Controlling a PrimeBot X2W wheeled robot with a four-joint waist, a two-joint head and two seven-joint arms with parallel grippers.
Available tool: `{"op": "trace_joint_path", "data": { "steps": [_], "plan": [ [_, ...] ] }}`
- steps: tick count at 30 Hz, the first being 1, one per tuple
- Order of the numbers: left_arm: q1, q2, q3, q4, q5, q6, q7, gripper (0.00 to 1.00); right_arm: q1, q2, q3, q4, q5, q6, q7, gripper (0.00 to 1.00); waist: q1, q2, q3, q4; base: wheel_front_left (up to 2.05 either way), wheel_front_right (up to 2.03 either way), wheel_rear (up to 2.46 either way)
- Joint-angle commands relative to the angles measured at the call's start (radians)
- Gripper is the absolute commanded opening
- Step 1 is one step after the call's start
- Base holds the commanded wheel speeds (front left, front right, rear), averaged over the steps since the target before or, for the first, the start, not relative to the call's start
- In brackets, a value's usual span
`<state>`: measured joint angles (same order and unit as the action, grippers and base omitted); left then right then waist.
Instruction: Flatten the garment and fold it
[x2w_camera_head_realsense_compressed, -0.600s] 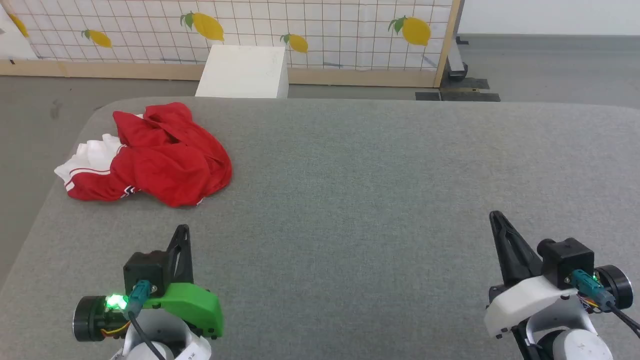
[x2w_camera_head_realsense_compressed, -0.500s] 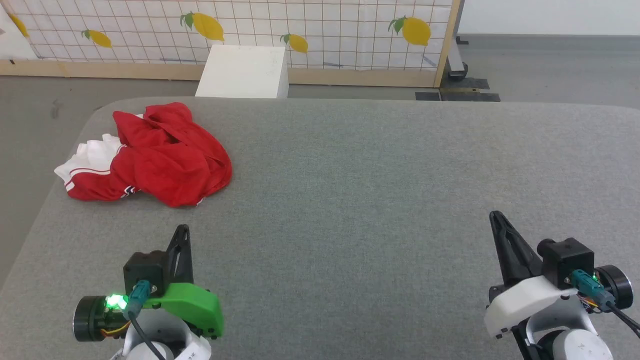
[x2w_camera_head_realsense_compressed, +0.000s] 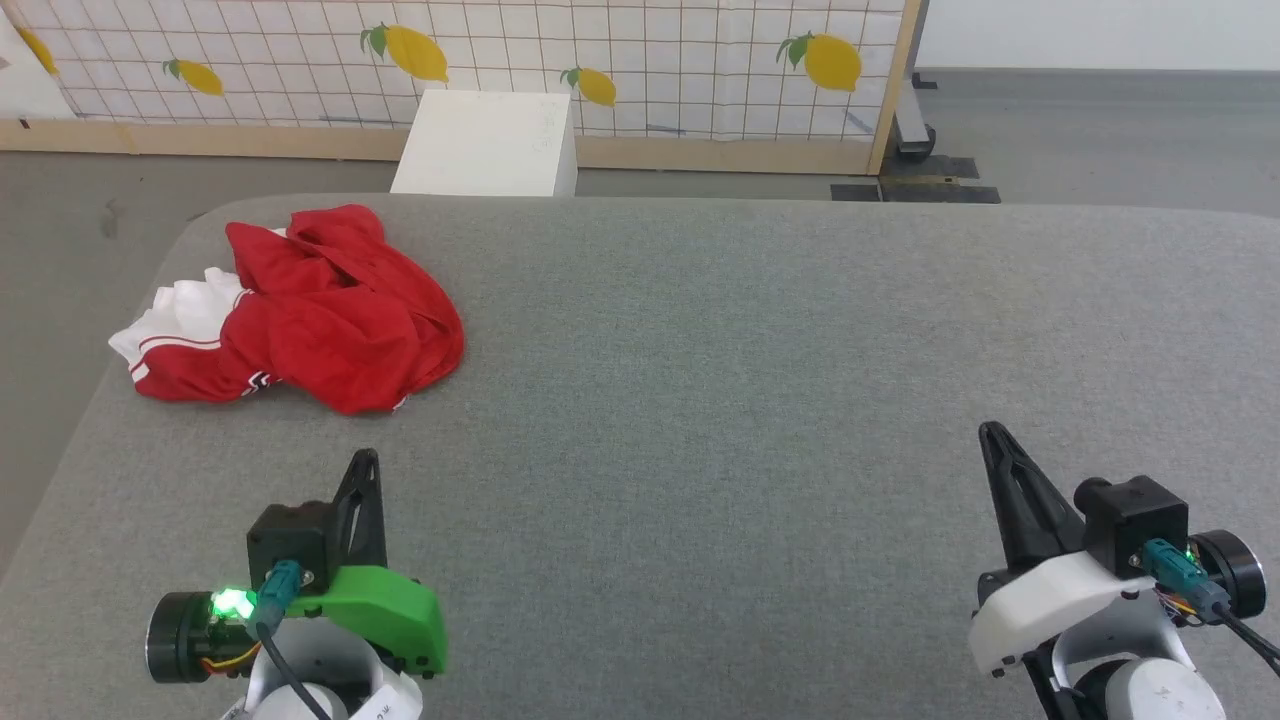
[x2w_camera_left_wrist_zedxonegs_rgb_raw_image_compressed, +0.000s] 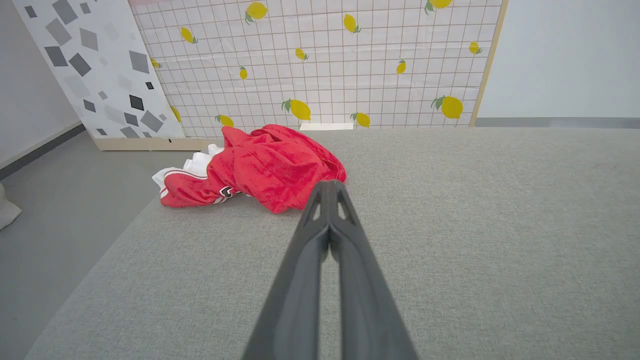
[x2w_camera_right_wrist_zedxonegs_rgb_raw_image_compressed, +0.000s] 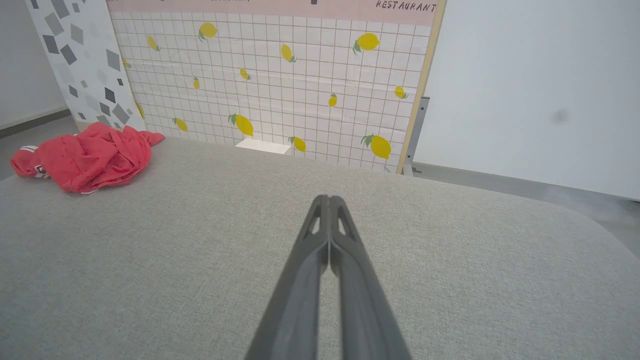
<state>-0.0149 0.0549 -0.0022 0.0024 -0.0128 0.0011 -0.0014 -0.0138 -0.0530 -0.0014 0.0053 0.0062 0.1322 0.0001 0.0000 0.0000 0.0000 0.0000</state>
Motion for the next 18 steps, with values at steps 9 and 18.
{"op": "trace_joint_path", "data": {
  "steps": [9, 18],
  "plan": [
    [0.015, -0.005, 0.002, -0.002, 0.013, -0.001, 0.001, 0.0, 0.014, 0.003, 0.001, -0.005, -0.006, -0.002, 0.0, 0.0, 0.0, 0.0, 0.0, 0.0, 0.0, 0.0, 0.0],
    [0.015, -0.005, 0.002, -0.002, 0.013, -0.001, 0.001, 0.0, 0.014, 0.003, 0.001, -0.005, -0.006, -0.002, 0.0, 0.0, 0.0, 0.0, 0.0, 0.0, 0.0, 0.0, 0.0]
  ]
}}
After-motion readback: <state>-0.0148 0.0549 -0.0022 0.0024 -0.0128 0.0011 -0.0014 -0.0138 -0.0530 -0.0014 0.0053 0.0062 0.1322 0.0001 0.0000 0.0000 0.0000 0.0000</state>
